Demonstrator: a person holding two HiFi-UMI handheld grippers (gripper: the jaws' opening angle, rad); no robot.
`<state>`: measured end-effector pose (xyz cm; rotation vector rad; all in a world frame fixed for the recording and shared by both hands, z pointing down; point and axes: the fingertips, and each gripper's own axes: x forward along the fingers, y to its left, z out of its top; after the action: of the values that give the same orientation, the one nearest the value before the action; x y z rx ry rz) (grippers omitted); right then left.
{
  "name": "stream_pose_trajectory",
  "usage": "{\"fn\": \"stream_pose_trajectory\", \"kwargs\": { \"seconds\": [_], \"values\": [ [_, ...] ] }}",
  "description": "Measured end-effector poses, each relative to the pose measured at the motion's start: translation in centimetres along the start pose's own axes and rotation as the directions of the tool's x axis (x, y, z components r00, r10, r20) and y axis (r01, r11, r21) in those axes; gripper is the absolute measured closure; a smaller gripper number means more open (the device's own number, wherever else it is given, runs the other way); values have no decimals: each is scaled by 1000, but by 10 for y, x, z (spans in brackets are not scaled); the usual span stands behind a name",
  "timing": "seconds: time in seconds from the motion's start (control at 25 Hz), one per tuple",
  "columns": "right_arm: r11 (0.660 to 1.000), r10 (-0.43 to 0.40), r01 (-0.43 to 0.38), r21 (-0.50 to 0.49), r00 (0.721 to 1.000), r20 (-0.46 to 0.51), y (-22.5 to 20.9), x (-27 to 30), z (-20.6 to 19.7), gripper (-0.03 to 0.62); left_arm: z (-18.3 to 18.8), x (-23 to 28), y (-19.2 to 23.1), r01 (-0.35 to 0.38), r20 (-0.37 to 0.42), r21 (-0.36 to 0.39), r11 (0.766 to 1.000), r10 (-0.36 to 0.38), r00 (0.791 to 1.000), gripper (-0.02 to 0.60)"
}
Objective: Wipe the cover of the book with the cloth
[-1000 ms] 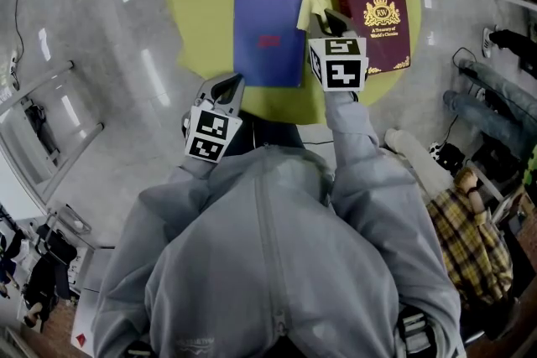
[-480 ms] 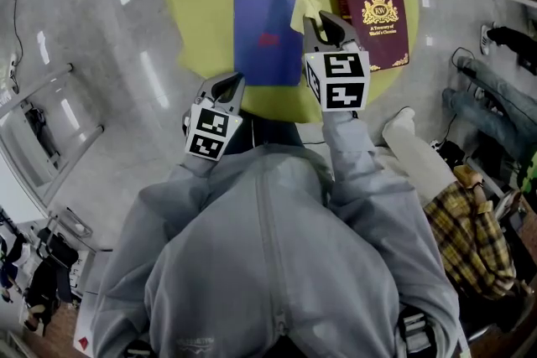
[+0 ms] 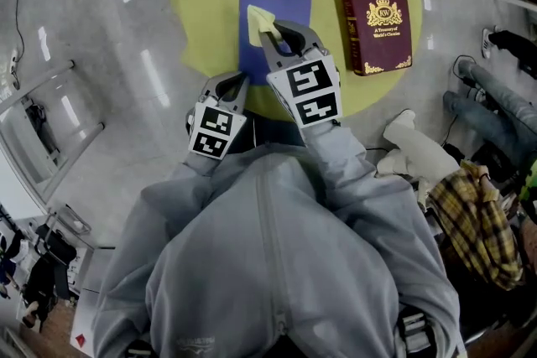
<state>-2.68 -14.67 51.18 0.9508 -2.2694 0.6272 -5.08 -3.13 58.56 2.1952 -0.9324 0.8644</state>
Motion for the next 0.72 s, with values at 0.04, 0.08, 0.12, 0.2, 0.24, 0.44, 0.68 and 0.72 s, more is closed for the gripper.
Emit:
{"fn": "stream_pose_trajectory", "kwargs": {
  "seconds": [0.04, 0.08, 0.12, 0.2, 0.24, 0.44, 0.68, 0.72],
  "values": [
    [1000, 21, -21, 0, 1000, -4, 6, 3, 0, 539, 0, 0, 0, -1, 1, -1, 1000, 1, 1000, 563],
    [999, 41, -41, 4, 999, -8, 12, 6, 0, 539, 0, -1, 0, -2, 2, -2, 1000, 2, 1000, 563],
    [998, 59, -59, 11, 998, -10, 17, 9, -1, 539, 0, -1, 1, -2, 3, -3, 1000, 2, 1000, 563],
    [996, 85, -84, 21, 996, -15, 23, 16, -4, 539, 0, -1, 1, -2, 4, -5, 1000, 3, 1000, 563],
    [995, 94, -94, 24, 995, -22, 24, 19, -7, 539, 0, -1, 0, -3, 5, -5, 1000, 3, 1000, 563],
    [989, 131, -126, 74, 989, -75, 25, 39, -27, 539, 0, 0, 1, -6, 10, -7, 1000, 6, 1000, 563],
    [991, 122, -112, 79, 984, -127, 23, 50, -45, 539, 0, -1, 1, -7, 11, -10, 1000, 7, 1000, 563],
    [991, 117, -108, 75, 985, -130, 23, 51, -46, 539, 0, -1, 1, -8, 12, -10, 1000, 8, 1000, 563]
  ]
}}
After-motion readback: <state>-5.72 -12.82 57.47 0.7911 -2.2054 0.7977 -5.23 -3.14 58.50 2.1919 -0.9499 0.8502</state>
